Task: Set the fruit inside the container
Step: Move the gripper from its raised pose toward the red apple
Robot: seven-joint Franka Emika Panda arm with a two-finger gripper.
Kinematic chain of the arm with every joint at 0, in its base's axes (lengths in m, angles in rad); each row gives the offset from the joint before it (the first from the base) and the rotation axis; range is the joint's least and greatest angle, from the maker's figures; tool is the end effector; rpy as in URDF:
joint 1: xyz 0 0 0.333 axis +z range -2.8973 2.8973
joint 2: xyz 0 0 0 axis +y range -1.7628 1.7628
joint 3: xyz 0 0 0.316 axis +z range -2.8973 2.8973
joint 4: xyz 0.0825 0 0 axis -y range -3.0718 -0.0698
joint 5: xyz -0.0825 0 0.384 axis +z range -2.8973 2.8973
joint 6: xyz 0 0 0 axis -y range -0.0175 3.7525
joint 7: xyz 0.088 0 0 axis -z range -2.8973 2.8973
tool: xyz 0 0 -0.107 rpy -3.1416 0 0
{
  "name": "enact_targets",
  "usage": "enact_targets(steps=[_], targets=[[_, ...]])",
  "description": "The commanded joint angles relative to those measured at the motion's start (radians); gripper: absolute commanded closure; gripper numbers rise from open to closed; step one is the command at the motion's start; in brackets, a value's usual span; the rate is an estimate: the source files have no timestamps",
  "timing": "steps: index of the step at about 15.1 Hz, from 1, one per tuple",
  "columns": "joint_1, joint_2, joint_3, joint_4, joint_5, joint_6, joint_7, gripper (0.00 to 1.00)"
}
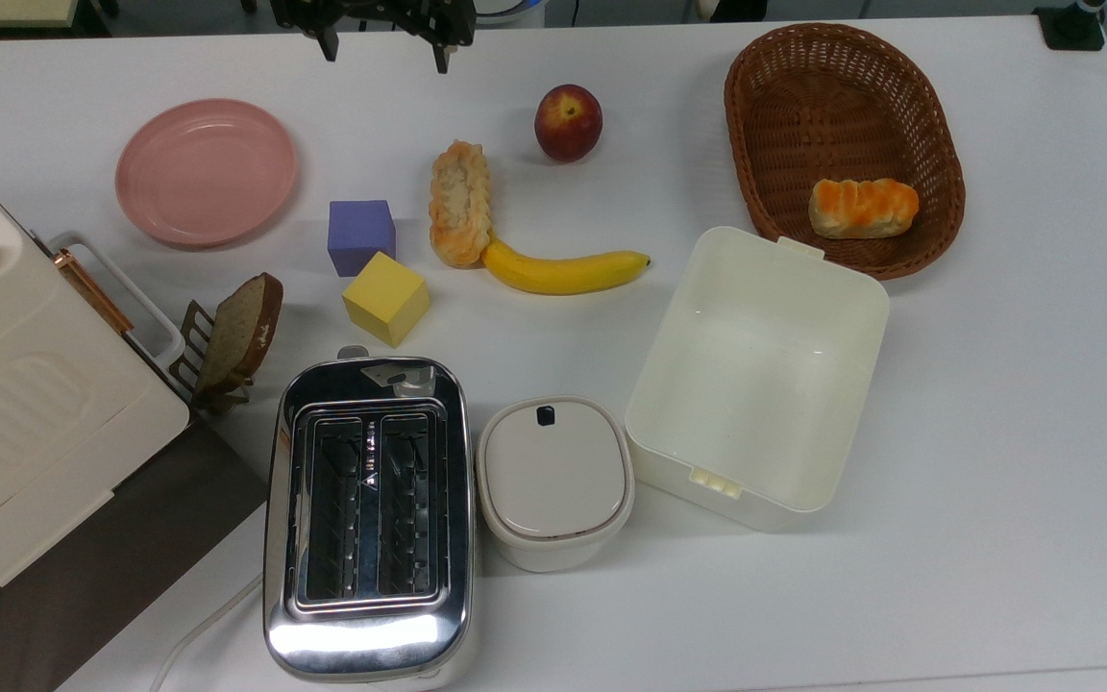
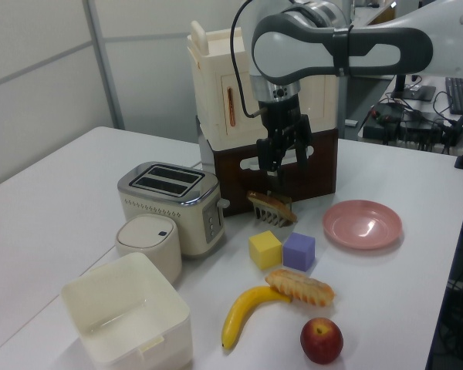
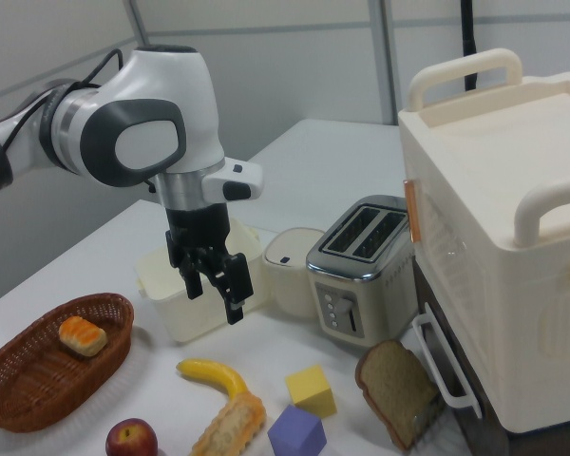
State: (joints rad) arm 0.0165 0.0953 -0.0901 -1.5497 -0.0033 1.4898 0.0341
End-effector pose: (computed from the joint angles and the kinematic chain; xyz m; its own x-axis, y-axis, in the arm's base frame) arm 0.5702 -0.0401 0.5744 0.9822 -0.1078 -0.1537 -0.1064 -0.9942 0.0171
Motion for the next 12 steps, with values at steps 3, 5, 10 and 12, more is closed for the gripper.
enact_targets(steps=[3,5,10,12], targets=[[0.031,-0.006,-0.002,-0.029,-0.003,0.001,-0.008,0.0],[0.033,-0.005,-0.002,-0.044,-0.003,0.03,-0.008,0.0],[0.118,-0.006,0.0,-0.137,-0.001,0.047,-0.023,0.0],[0.189,-0.009,0.0,-0.206,-0.001,0.046,-0.042,0.0]])
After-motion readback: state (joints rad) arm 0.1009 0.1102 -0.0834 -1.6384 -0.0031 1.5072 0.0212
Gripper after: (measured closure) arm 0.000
